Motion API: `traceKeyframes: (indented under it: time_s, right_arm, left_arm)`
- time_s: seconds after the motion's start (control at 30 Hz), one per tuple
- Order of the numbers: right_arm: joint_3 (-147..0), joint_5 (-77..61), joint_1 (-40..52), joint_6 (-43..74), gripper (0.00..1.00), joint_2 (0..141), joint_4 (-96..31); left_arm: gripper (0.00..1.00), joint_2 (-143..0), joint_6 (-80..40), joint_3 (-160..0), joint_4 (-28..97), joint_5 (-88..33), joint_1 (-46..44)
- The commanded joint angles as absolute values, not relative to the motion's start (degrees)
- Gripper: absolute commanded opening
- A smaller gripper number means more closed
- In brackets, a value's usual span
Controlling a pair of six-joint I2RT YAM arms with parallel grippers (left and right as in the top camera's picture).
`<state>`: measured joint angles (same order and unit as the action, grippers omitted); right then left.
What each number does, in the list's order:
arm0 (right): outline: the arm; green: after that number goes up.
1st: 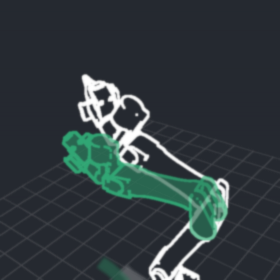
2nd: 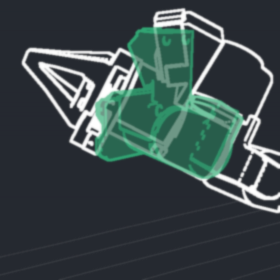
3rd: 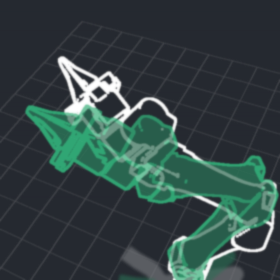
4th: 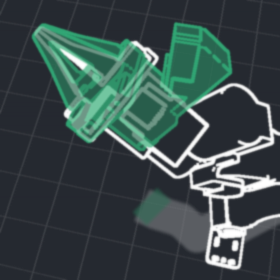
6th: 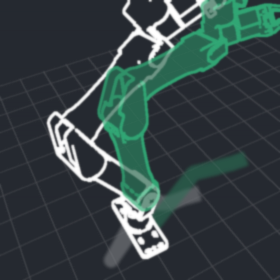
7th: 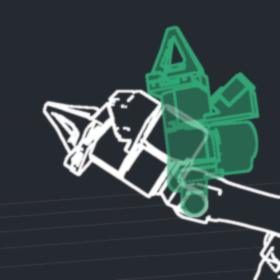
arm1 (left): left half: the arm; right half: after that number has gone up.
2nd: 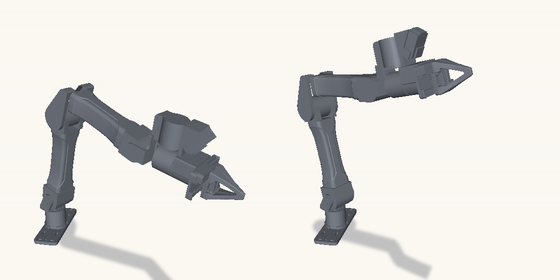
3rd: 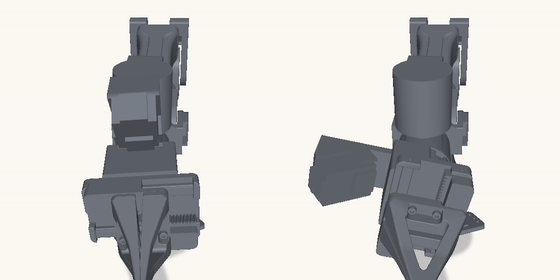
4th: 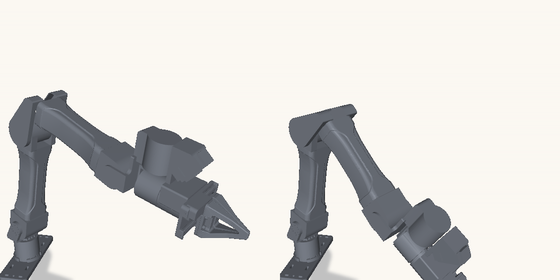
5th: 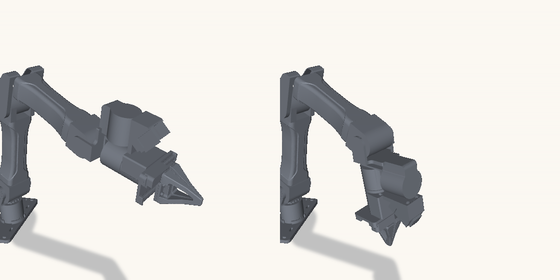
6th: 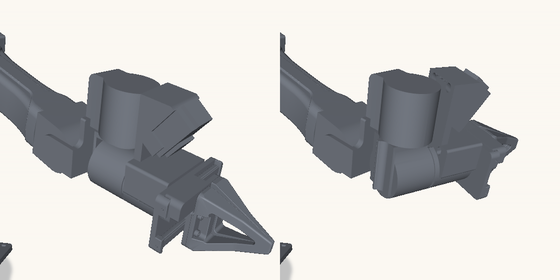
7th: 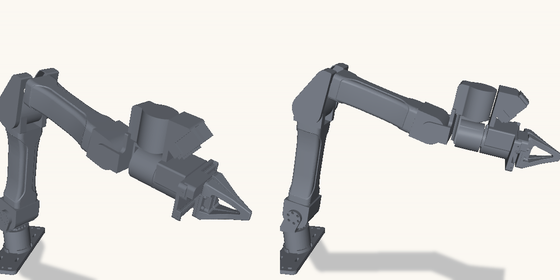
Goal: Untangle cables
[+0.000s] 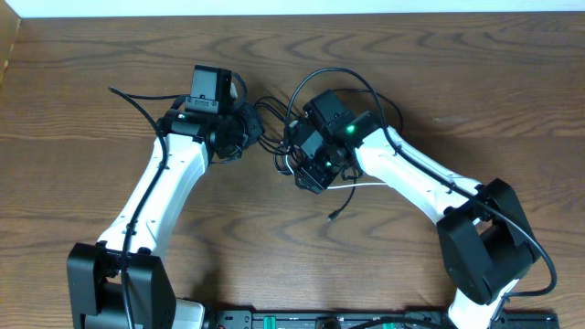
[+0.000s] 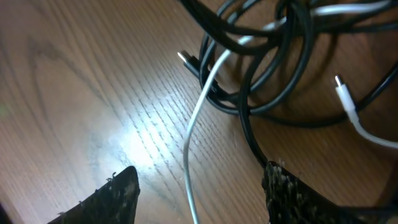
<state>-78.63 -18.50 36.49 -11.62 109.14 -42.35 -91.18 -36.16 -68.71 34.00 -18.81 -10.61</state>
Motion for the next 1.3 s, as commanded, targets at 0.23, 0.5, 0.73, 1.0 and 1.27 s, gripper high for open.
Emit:
traceKeyframes:
  time_s: [0.23, 0.5, 0.73, 1.0, 1.27]
  right_arm:
    - [-78.0, -18.1, 38.0, -11.9, 0.58, 111.5, -41.4]
    - [-78.1, -16.4, 38.0, -12.5, 0.58, 113.1, -41.1]
    - [-78.3, -15.7, 38.0, -12.5, 0.56, 113.5, -40.4]
    - [-78.1, -13.4, 37.9, -12.5, 0.19, 113.6, -38.3]
    - [-82.2, -14.2, 36.1, -6.0, 0.01, 111.2, -42.0]
  left_arm:
    - [0.07, -91.0, -37.0, -68.3, 33.8, -19.0, -10.4]
    - [0.07, -91.0, -37.5, -68.3, 33.8, -19.0, -10.4]
    - [0.07, -91.0, -41.3, -68.3, 32.7, -19.0, -10.4]
    - [0.08, -91.0, -41.3, -68.3, 32.7, -19.0, -10.4]
    - [0.08, -91.0, -53.2, -68.3, 32.6, -18.7, -10.4]
